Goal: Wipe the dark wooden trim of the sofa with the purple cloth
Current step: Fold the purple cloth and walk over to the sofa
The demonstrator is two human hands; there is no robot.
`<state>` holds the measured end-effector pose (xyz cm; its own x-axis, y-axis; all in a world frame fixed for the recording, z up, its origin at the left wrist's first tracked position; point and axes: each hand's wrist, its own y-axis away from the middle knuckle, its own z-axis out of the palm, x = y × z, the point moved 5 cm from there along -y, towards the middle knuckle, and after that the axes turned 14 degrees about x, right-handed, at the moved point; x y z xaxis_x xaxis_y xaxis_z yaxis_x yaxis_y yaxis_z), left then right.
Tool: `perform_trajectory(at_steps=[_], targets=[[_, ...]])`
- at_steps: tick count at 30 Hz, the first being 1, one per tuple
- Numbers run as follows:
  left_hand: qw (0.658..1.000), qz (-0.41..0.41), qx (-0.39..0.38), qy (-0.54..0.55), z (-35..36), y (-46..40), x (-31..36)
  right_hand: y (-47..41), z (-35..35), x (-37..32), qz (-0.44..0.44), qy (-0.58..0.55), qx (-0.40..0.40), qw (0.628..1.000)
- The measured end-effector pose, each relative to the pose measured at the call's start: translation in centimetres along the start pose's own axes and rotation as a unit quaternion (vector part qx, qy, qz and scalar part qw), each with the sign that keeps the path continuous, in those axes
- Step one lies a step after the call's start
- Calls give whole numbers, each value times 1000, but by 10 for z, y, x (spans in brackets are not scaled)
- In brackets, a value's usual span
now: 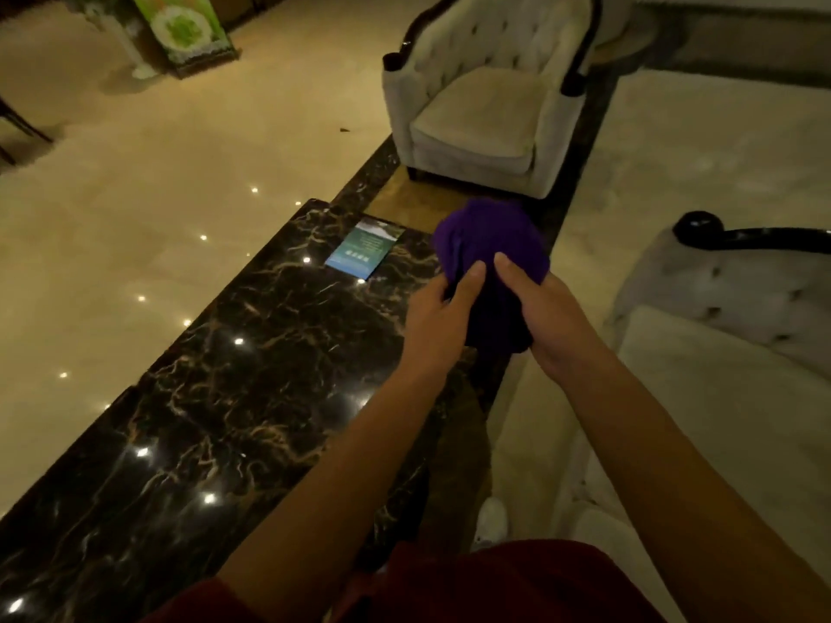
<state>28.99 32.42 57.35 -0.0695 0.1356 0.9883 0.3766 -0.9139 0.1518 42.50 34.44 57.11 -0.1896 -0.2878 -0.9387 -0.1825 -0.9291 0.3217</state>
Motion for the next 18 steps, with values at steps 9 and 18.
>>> perform_trajectory(at_steps=[9, 18], targets=[[966, -148, -212, 25, 151, -55, -15, -89, -125, -62, -61, 90, 81, 991], [926, -210, -315, 10, 312, -149, -38, -224, -205, -74, -9, 107, 177, 978]])
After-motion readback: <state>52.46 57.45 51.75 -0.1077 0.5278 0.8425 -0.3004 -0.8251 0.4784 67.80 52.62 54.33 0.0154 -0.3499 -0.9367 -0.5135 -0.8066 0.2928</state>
